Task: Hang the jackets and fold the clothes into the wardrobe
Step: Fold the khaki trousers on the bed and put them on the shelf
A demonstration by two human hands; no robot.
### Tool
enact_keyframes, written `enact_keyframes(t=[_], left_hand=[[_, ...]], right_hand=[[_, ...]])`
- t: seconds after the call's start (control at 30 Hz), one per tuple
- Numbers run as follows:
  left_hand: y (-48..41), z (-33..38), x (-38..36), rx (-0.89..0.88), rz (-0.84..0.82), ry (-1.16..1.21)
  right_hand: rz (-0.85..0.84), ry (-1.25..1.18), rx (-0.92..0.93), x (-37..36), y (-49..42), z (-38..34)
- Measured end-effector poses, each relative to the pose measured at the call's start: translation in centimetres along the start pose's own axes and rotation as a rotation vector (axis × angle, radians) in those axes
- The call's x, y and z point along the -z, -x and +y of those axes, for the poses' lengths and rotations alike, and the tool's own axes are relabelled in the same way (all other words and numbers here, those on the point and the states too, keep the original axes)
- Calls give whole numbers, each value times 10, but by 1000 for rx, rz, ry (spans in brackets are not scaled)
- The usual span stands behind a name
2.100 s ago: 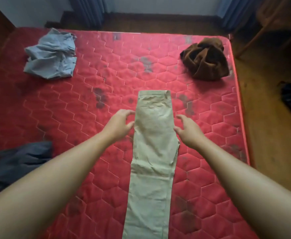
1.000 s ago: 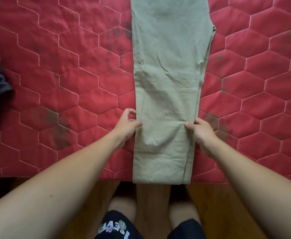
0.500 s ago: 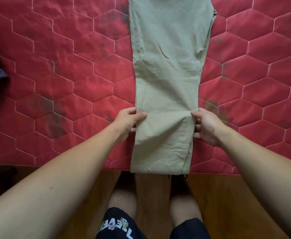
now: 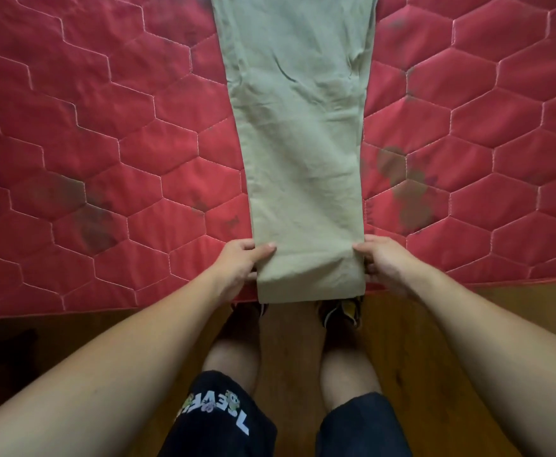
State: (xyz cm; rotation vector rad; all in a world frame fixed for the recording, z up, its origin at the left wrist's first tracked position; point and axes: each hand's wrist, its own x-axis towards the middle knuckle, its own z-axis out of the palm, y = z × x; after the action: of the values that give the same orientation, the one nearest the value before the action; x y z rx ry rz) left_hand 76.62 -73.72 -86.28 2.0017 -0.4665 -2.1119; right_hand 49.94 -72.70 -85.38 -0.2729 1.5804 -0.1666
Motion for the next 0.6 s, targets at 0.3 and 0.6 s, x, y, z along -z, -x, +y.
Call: enact_keyframes(t=[0.3,0.6], left_hand=[[17,-43,13,85,-159,-66],[33,-77,3,-45,18,63]], right_hand=[[-161,90,58,-4,14,43],[-27,79,95,-5,22,61]])
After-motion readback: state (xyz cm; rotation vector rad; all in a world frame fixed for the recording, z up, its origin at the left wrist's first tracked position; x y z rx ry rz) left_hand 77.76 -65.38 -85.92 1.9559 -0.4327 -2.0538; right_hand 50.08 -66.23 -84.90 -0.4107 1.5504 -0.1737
